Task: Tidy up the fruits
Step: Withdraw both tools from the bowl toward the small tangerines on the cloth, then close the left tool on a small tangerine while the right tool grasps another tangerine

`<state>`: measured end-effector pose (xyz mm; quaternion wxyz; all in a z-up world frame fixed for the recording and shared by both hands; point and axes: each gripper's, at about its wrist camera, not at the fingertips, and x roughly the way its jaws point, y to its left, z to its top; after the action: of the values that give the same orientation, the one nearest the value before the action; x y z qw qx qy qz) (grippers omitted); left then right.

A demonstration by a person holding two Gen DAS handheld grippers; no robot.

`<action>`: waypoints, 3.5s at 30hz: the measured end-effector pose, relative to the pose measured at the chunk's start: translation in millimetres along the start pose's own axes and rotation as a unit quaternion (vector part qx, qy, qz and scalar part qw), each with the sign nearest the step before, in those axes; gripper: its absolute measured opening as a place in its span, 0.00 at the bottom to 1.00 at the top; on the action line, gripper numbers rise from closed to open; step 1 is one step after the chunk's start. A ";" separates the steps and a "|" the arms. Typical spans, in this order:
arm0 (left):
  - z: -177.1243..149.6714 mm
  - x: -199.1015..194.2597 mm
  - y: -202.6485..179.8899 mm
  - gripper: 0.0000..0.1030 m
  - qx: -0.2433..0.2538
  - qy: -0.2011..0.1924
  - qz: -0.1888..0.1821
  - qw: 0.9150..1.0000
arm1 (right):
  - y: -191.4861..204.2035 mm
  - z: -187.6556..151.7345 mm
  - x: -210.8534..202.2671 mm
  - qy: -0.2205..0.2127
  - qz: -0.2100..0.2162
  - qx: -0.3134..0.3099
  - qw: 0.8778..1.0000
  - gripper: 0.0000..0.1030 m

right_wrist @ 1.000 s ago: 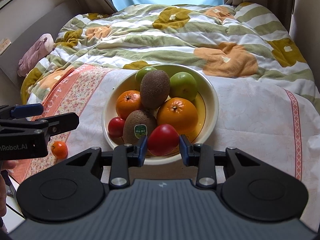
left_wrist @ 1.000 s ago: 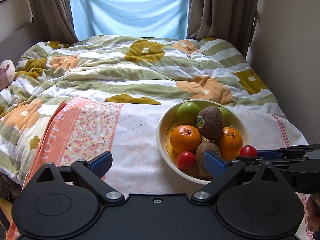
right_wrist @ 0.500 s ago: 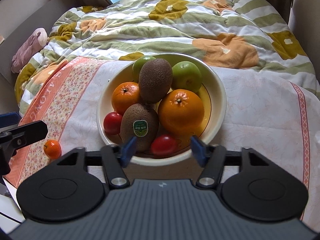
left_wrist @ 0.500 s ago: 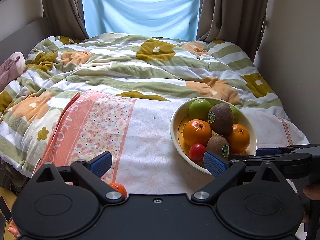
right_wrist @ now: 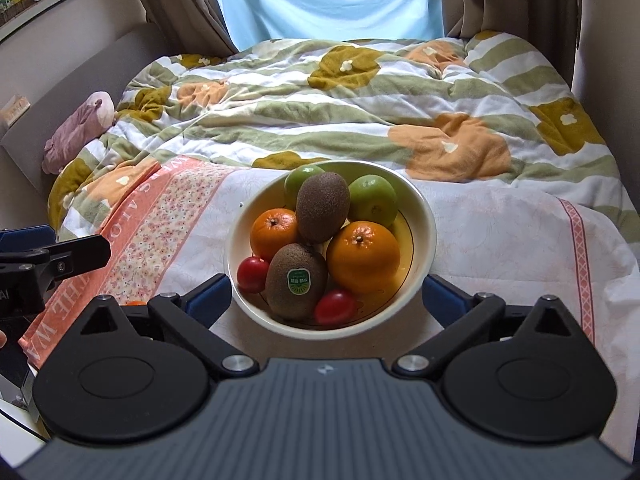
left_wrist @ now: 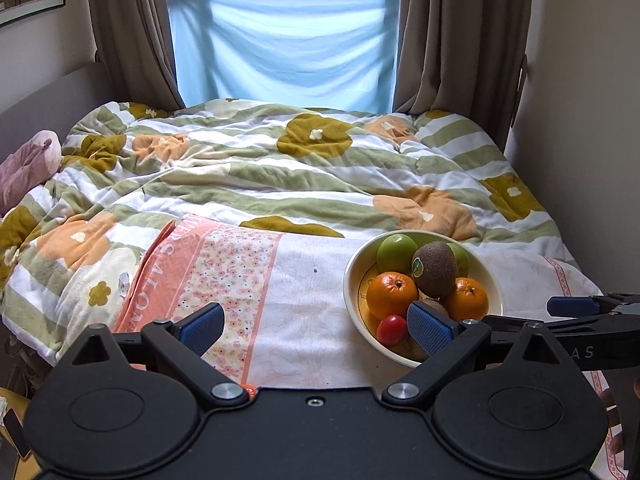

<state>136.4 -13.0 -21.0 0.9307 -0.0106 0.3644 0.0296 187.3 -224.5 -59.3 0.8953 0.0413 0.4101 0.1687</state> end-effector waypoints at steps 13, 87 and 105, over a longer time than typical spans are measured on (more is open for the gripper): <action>-7.5 -42.0 24.5 1.00 0.032 -0.051 -0.012 0.998 | 8.5 -19.4 -47.3 -0.027 -0.053 -0.001 0.998 1.00; -83.4 100.4 74.0 0.43 0.138 0.102 -0.127 0.977 | 29.2 -106.4 43.6 0.032 -0.209 0.113 0.971 0.51; -68.0 65.7 43.6 0.43 0.114 0.079 -0.115 0.984 | 20.6 -86.2 12.7 0.023 -0.166 0.085 0.982 0.51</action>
<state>135.7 30.8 -115.4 0.8912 0.0513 0.4343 -0.1205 124.9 -206.5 -121.1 0.8946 0.0449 0.4443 -0.0172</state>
